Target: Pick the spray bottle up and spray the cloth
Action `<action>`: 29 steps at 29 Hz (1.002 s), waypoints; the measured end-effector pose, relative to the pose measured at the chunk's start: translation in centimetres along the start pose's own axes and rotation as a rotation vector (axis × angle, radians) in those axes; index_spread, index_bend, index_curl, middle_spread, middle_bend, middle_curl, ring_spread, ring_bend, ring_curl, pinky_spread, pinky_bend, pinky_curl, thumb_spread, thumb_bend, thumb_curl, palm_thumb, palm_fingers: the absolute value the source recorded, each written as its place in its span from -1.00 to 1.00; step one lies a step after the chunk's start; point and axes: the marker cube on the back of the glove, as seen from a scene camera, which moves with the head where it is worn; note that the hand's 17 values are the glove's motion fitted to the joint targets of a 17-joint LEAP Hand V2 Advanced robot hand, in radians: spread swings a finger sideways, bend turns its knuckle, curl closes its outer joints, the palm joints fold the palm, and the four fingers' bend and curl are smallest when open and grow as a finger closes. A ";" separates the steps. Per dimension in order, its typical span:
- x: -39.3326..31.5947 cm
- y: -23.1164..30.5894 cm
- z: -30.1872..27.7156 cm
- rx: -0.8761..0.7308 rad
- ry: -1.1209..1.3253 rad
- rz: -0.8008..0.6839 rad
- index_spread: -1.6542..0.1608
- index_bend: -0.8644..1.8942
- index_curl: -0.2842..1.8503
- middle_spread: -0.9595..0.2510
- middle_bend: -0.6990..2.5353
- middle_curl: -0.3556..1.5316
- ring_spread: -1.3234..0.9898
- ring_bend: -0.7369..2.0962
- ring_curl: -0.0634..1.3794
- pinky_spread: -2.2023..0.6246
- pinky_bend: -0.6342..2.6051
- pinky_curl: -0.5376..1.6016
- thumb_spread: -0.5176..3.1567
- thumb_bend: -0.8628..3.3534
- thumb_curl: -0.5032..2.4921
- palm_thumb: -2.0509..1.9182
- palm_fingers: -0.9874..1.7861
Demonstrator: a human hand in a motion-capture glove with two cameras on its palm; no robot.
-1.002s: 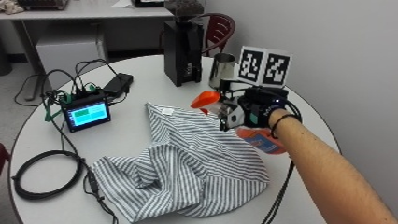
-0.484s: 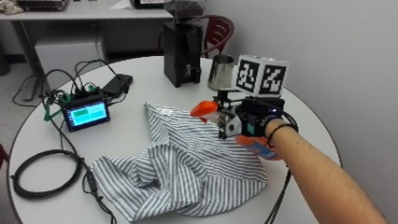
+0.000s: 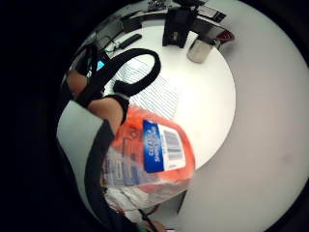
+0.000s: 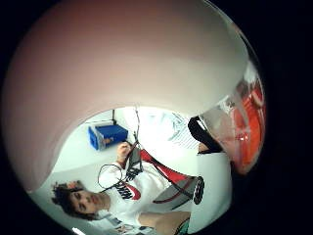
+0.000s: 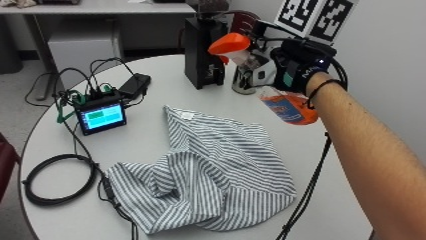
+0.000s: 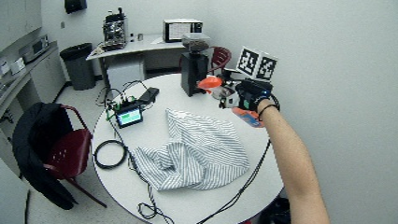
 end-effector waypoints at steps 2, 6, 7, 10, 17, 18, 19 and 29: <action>-0.6 0.1 -0.7 0.027 -0.029 -0.013 0.52 -0.29 -0.44 0.36 -0.30 -0.11 0.03 -0.17 -0.34 0.62 -0.37 -0.19 -0.40 -0.60 -0.24 0.56 0.52; -3.7 -0.7 -1.0 0.106 -0.189 -0.075 0.52 -0.29 -0.44 0.36 -0.30 -0.10 0.03 -0.17 -0.34 0.62 -0.38 -0.19 -0.40 -0.60 -0.23 0.56 0.52; -4.9 -1.1 -0.6 0.128 -0.255 -0.098 0.52 -0.29 -0.44 0.36 -0.30 -0.10 0.03 -0.17 -0.34 0.62 -0.38 -0.19 -0.40 -0.60 -0.23 0.56 0.52; -7.5 -2.3 1.5 0.174 -0.436 -0.150 0.52 -0.29 -0.44 0.36 -0.30 -0.10 0.03 -0.17 -0.34 0.62 -0.37 -0.19 -0.40 -0.60 -0.23 0.56 0.51; -8.1 -3.6 8.4 0.201 -0.612 -0.120 0.52 -0.29 -0.44 0.37 -0.32 -0.11 0.03 -0.17 -0.34 0.62 -0.37 -0.19 -0.39 -0.60 -0.24 0.56 0.50; -7.8 -3.6 9.4 0.204 -0.629 -0.108 0.52 -0.29 -0.45 0.37 -0.32 -0.11 0.03 -0.17 -0.34 0.61 -0.37 -0.18 -0.39 -0.60 -0.24 0.56 0.50; -7.5 -3.6 10.4 0.208 -0.647 -0.095 0.52 -0.29 -0.44 0.38 -0.33 -0.12 0.03 -0.18 -0.34 0.60 -0.37 -0.18 -0.38 -0.61 -0.24 0.55 0.49; -6.3 -4.7 16.5 0.272 -0.732 -0.065 0.51 -0.29 -0.45 0.37 -0.36 -0.14 0.02 -0.19 -0.35 0.57 -0.37 -0.18 -0.36 -0.60 -0.24 0.55 0.50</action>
